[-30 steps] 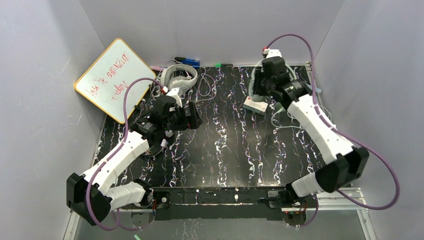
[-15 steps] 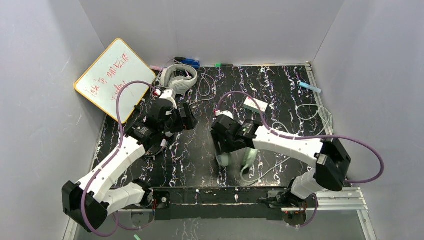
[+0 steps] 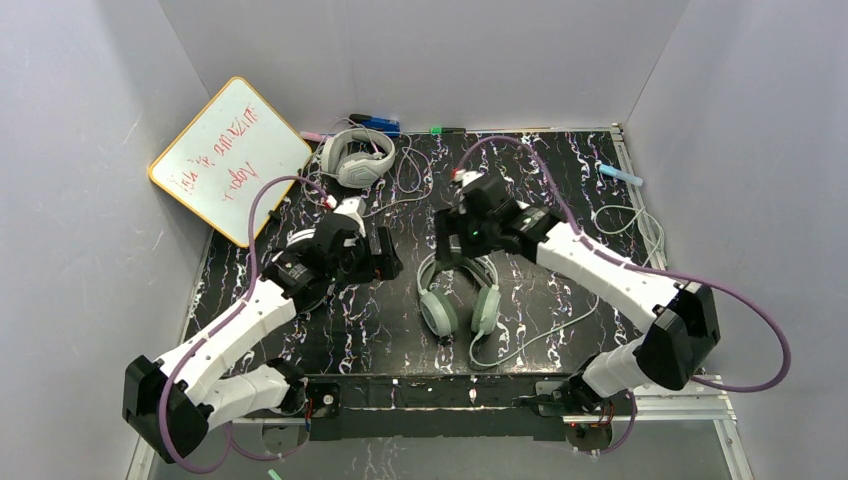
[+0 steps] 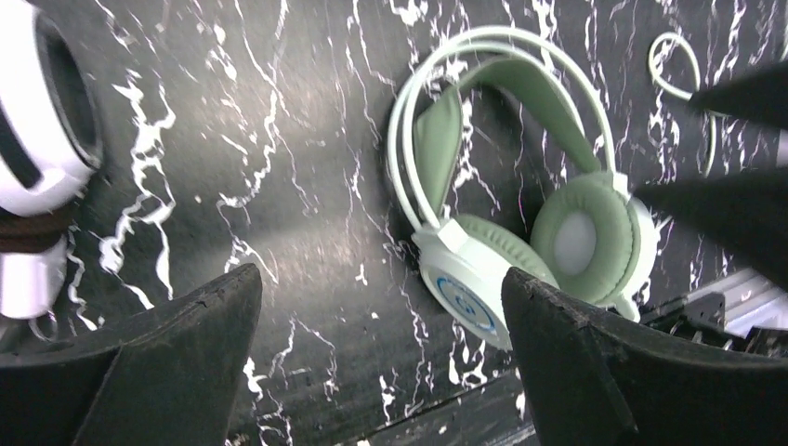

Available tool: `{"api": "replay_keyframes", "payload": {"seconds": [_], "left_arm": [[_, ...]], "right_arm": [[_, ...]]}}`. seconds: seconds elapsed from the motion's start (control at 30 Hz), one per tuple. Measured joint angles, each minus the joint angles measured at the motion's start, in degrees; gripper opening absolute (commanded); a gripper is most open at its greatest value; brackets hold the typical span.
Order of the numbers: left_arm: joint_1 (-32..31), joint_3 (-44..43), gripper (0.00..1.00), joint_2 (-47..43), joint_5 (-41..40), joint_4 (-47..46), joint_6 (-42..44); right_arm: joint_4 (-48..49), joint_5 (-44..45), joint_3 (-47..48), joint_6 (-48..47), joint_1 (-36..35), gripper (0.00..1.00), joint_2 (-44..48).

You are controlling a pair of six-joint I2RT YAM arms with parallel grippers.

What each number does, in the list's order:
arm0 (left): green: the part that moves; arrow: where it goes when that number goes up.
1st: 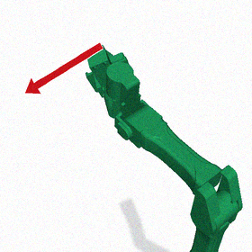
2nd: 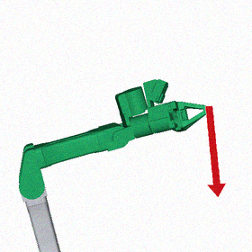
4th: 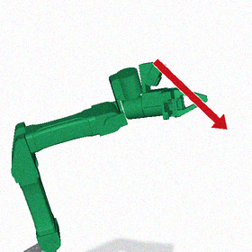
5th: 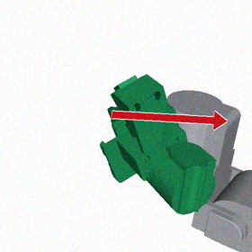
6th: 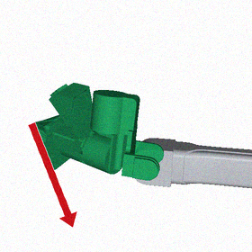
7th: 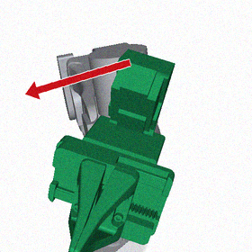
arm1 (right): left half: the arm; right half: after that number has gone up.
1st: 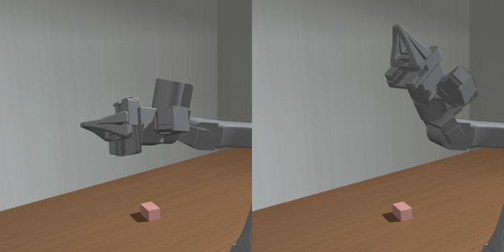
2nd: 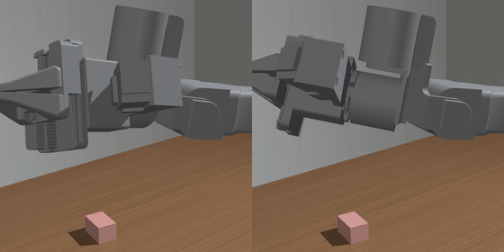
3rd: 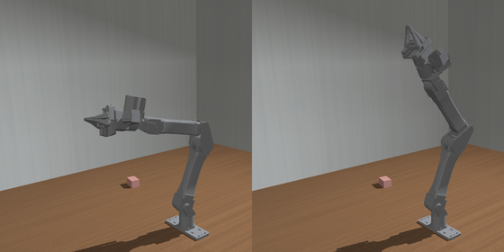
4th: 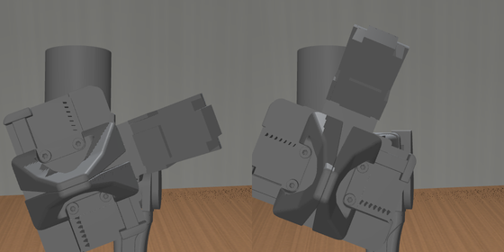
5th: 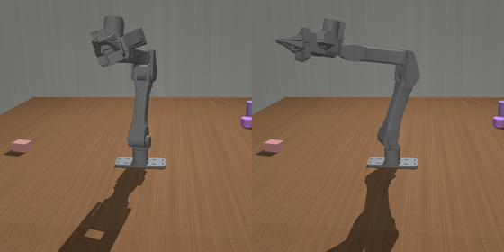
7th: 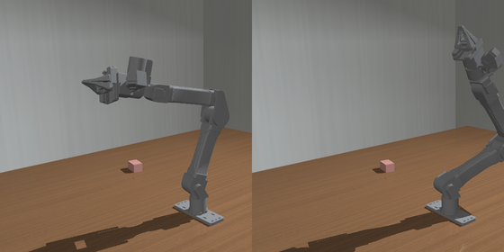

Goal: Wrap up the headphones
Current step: Place the headphones at the center of the board, then pick up the headphones from the center of the board.

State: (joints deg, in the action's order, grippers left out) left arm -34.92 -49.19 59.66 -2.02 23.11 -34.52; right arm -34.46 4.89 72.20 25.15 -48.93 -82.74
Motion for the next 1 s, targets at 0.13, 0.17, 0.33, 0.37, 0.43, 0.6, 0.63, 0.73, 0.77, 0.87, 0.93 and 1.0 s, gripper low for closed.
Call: {"api": "replay_keyframes", "payload": {"seconds": [0.13, 0.17, 0.33, 0.37, 0.43, 0.6, 0.63, 0.73, 0.77, 0.87, 0.93, 1.0], "left_arm": [[-7.04, 1.25, 0.98, 0.00, -3.41, 0.50, -4.00], [-9.70, 1.29, 0.99, 0.00, -5.11, 0.50, -5.35], [-20.87, 1.27, 0.99, 0.70, -11.17, 0.35, -12.11], [-22.75, 1.20, 0.98, 1.31, -12.31, 0.24, -13.49], [-26.12, 0.83, 0.98, 3.08, -14.29, 0.02, -15.93], [-31.30, -0.59, 0.99, 9.03, -17.31, -0.87, -20.68], [-31.76, -0.87, 0.98, 10.38, -17.79, -0.87, -21.77], [-32.35, -1.46, 0.98, 13.77, -19.96, -0.94, -24.72], [-32.46, -1.73, 0.98, 14.82, -20.57, -1.09, -25.24], [-32.87, -4.02, 0.98, 19.26, -23.06, -1.31, -26.18], [-33.20, -5.92, 0.98, 22.12, -24.50, -1.68, -26.05], [-33.42, -7.63, 0.93, 24.74, -25.66, -2.25, -25.22]], "right_arm": [[-0.15, -3.23, -2.29, -4.35, 9.29, 0.98, 0.57], [-0.46, -3.65, -2.80, -5.07, 10.80, 0.98, 0.11], [-1.38, -4.94, -5.53, -5.97, 13.84, 0.95, -4.02], [-1.49, -5.31, -6.38, -5.88, 14.08, 0.95, -4.31], [-1.25, -6.47, -9.07, -5.57, 14.56, 0.95, -4.04], [-0.50, -8.11, -14.93, -4.02, 15.13, 0.98, -0.13], [-0.33, -8.13, -15.67, -3.58, 15.17, 0.98, 0.85], [1.16, -8.09, -17.75, -2.32, 15.17, 0.98, 4.07], [1.70, -8.09, -18.51, -1.81, 15.17, 0.98, 5.33], [3.45, -8.07, -20.50, -0.68, 15.17, 0.98, 8.68], [4.35, -7.93, -21.33, 0.00, 15.17, 0.98, 10.36], [4.74, -7.65, -21.42, 0.20, 15.17, 0.98, 10.99]]}}
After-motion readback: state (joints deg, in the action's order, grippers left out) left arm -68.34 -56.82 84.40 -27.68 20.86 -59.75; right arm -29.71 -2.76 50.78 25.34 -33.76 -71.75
